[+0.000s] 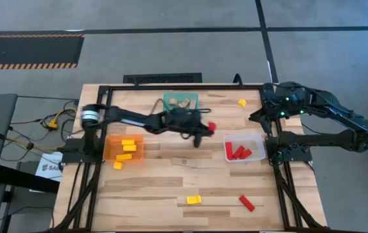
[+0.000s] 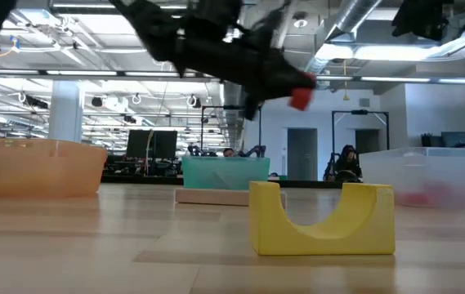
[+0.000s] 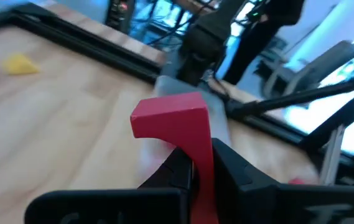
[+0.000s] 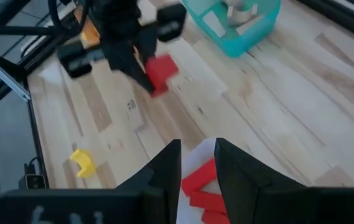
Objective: Sort & place blocks by color
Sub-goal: Put the red block into the white bin
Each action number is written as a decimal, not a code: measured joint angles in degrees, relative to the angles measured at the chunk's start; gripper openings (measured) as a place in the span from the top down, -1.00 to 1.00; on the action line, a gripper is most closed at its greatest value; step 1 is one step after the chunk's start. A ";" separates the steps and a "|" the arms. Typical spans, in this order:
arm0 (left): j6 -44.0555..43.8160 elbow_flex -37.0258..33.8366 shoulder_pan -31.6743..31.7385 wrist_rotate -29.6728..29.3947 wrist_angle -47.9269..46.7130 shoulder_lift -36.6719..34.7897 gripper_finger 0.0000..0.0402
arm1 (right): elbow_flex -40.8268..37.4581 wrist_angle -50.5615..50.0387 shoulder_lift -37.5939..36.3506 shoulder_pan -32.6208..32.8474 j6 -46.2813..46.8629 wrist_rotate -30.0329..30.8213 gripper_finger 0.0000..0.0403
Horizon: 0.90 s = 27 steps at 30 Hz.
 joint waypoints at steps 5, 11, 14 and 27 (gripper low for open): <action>-3.29 17.46 -1.75 4.16 -1.13 13.44 0.97 | 0.00 -2.41 0.00 0.00 -0.48 0.00 0.41; -2.38 38.68 -3.76 11.65 -8.28 26.80 0.97 | 0.00 -3.69 -0.07 0.00 -2.46 0.00 0.41; -1.53 46.56 -4.39 11.65 -12.84 30.91 0.97 | 0.00 -3.70 -0.07 0.00 -4.08 0.01 0.41; 0.45 53.01 -4.57 6.06 -17.13 34.44 0.67 | 0.00 -3.74 -0.07 0.00 -8.65 0.00 0.41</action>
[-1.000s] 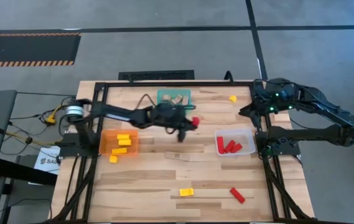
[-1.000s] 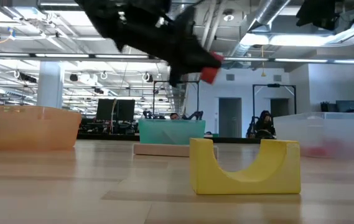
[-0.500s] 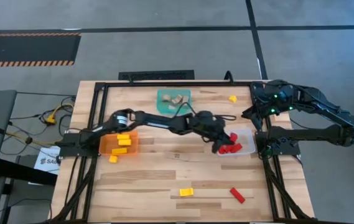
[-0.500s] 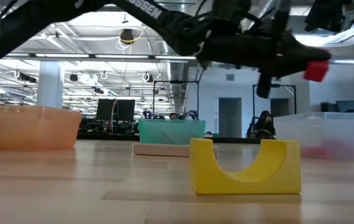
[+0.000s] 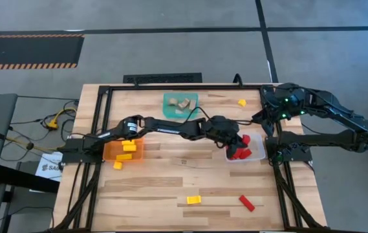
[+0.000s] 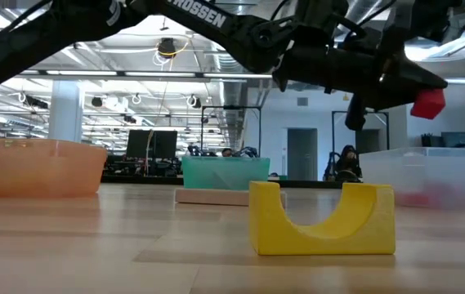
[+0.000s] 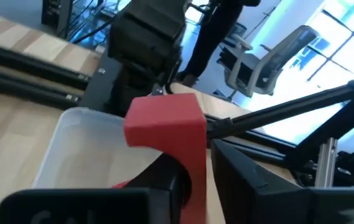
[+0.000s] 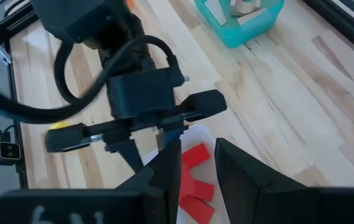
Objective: Sort & place blocks by color
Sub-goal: Put the red block into the white bin, then put the yellow block into the orange bin
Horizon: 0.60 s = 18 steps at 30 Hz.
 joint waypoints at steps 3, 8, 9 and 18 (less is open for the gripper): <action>2.23 0.00 -0.07 0.04 -0.18 -0.01 0.58 | 0.00 0.01 0.00 0.00 -0.65 0.00 0.41; 2.97 0.00 -0.07 0.07 -0.19 -0.01 0.38 | 0.00 0.02 0.00 0.00 -0.71 0.00 0.41; 3.52 0.00 -0.03 0.27 -0.26 -0.01 0.33 | 0.00 0.02 0.00 0.00 -0.72 0.00 0.41; 4.18 1.69 1.53 4.69 -4.41 -0.05 -0.01 | 0.00 0.02 0.02 -0.02 -0.76 0.00 0.41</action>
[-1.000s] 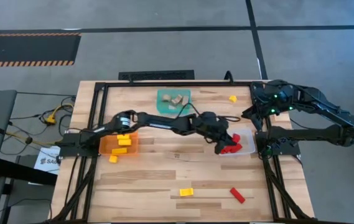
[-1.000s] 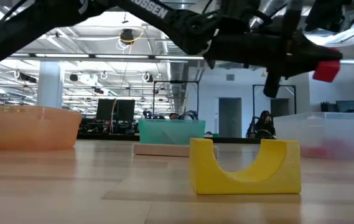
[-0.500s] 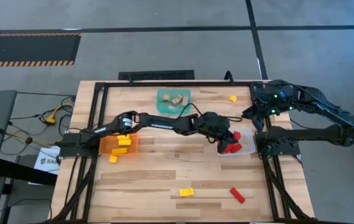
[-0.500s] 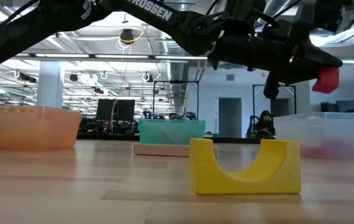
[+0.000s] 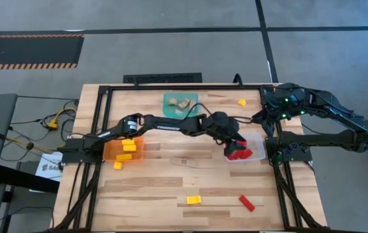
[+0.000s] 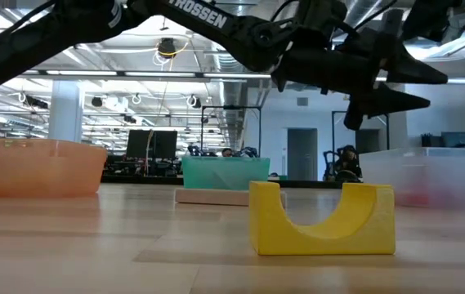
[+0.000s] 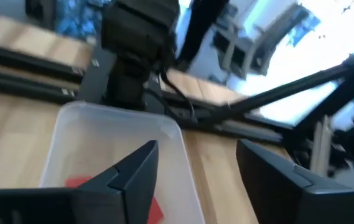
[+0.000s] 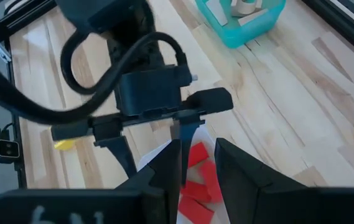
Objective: Sort & place blocks by color
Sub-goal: Put the yellow block into the orange bin
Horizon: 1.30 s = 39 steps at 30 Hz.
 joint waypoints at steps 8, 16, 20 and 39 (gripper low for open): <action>15.44 13.15 1.53 -5.32 -35.33 -1.32 -0.04 | 0.00 0.18 0.15 -0.04 -3.13 3.15 0.41; 21.85 6.77 2.49 -16.05 -58.62 -14.62 0.05 | -0.01 4.89 4.13 -4.54 -3.53 10.17 0.35; 21.94 1.94 3.34 -20.14 -62.56 -21.43 0.08 | 0.00 5.09 8.78 -9.81 -6.78 10.14 0.17; -0.12 -59.09 -0.57 -36.30 -31.40 -70.82 0.11 | 0.87 9.05 49.75 -33.01 -23.34 10.49 -0.56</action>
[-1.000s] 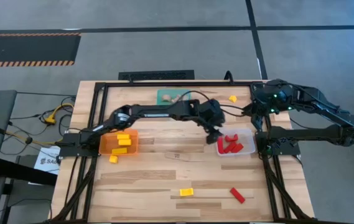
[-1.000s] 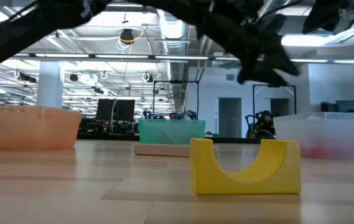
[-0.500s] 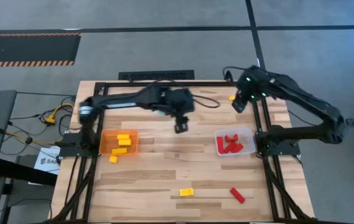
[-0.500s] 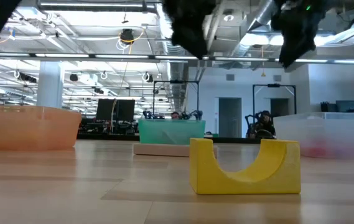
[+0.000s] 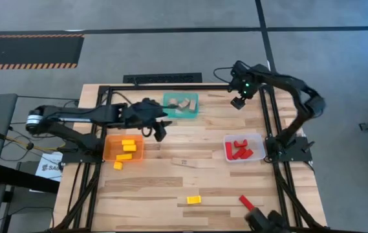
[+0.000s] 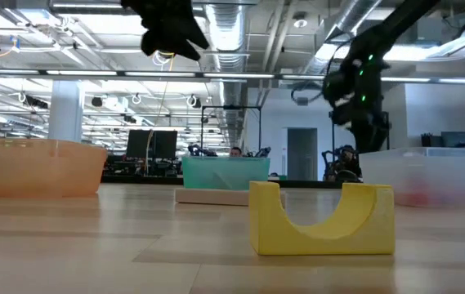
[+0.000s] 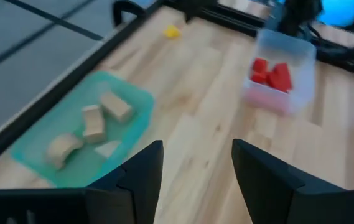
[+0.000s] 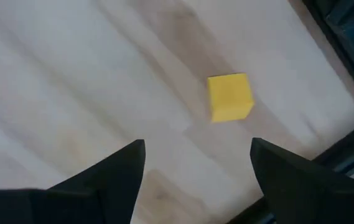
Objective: Sort & place blocks by color
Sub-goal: Put the yellow block into the orange bin
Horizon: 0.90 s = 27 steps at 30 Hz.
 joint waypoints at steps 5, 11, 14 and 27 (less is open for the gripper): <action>-1.59 -2.66 -1.07 -3.90 -0.46 -4.48 0.11 | 4.41 -2.02 10.19 -1.54 -4.15 6.10 -0.55; -1.05 -2.74 -1.07 -3.97 -0.71 -5.09 0.11 | 8.76 -2.98 16.56 -1.55 -8.36 10.76 -0.55; -0.36 -2.73 -1.07 -3.94 -1.17 -5.04 0.11 | 9.62 -3.03 18.02 -1.56 -9.69 10.66 -0.54; 0.55 -2.75 -1.07 -6.40 -6.84 -4.98 0.11 | 9.95 -3.79 23.15 -1.62 -12.42 9.98 -0.46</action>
